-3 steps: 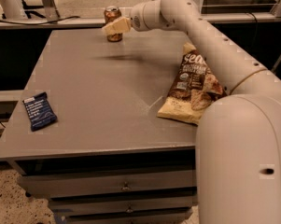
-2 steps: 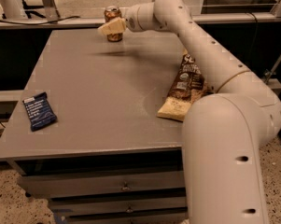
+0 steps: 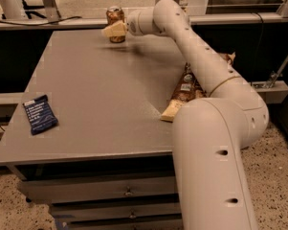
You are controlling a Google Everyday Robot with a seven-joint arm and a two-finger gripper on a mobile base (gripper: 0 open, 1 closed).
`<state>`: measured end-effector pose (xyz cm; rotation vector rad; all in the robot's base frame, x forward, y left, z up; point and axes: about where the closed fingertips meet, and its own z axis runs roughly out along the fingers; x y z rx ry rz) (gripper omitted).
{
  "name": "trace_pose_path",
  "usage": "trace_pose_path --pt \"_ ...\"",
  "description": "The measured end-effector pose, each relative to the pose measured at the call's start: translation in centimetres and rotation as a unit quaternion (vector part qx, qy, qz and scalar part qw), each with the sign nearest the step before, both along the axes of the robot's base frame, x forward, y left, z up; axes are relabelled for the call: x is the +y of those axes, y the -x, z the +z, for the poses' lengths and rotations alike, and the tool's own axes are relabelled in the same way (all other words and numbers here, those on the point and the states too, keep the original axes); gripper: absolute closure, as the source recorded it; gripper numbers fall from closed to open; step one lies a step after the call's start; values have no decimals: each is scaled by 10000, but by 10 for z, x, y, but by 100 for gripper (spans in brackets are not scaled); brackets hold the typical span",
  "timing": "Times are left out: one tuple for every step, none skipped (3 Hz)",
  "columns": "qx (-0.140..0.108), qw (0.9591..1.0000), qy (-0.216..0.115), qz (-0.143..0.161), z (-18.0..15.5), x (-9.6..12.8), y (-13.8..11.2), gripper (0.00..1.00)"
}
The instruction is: Knock orange can over
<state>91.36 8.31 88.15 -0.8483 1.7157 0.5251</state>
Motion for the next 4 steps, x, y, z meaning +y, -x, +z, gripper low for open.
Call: trace_pose_path --pt "7 10000 -53 -53 -3 2 -8 39" --pt "4 9999 -74 -75 0 2 -11 62" --pt "11 9998 -182 68 12 1 0 86" --pt "-33 9983 -275 507 40 -1 34 100"
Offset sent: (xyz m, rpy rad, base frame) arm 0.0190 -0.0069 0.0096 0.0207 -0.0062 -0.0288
